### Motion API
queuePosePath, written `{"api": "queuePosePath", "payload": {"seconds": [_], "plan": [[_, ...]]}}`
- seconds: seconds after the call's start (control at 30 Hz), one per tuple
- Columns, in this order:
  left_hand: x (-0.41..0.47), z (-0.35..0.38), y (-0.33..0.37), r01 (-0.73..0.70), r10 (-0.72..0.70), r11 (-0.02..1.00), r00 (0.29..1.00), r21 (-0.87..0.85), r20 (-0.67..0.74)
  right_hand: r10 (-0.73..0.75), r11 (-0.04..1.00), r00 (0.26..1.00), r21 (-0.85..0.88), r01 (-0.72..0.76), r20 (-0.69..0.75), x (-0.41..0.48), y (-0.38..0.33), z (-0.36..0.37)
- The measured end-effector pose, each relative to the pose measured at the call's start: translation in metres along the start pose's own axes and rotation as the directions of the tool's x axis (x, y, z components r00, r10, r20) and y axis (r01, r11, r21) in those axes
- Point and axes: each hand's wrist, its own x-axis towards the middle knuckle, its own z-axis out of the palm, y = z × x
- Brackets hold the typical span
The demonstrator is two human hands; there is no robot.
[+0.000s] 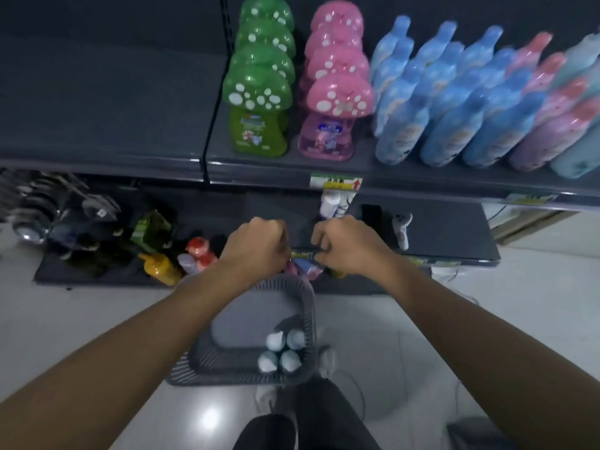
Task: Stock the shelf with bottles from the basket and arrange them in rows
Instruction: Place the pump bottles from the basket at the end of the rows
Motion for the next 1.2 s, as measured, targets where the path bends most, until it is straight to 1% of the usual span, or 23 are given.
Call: {"api": "queuePosePath", "payload": {"seconds": [0.1, 0.23, 0.43, 0.57, 0.73, 0.9, 1.07, 1.2], "plan": [[0.000, 0.042, -0.024, 0.032, -0.030, 0.999, 0.995, -0.013, 0.093, 0.036, 0.999, 0.998, 0.018, -0.037, 0.054, 0.011, 0.002, 0.047], [-0.004, 0.100, -0.051, 0.059, -0.054, 0.998, 0.979, -0.020, 0.197, 0.065, 0.998, 0.987, -0.004, -0.065, 0.146, 0.025, 0.009, 0.106], [-0.012, 0.182, -0.072, 0.108, -0.097, 0.994, 0.953, -0.024, 0.286, 0.079, 0.997, 0.975, -0.031, -0.075, 0.206, 0.033, 0.016, 0.190], [-0.015, 0.228, -0.078, 0.113, -0.103, 0.994, 0.949, -0.015, 0.299, 0.133, 0.991, 0.963, -0.031, -0.129, 0.235, 0.033, 0.019, 0.241], [-0.016, 0.265, -0.081, 0.084, -0.100, 0.994, 0.953, 0.067, 0.287, 0.108, 0.990, 0.967, -0.118, -0.082, 0.231, 0.030, 0.021, 0.282], [-0.018, 0.283, -0.081, 0.081, -0.103, 0.993, 0.956, 0.089, 0.275, 0.090, 0.978, 0.963, -0.205, -0.038, 0.253, 0.029, 0.022, 0.299], [-0.018, 0.289, -0.082, 0.106, -0.129, 0.989, 0.962, 0.106, 0.240, 0.078, 0.972, 0.967, -0.235, -0.020, 0.241, 0.031, 0.022, 0.308], [-0.018, 0.292, -0.083, 0.111, -0.134, 0.988, 0.962, 0.109, 0.239, 0.082, 0.968, 0.971, -0.251, -0.024, 0.223, 0.033, 0.022, 0.313]]}}
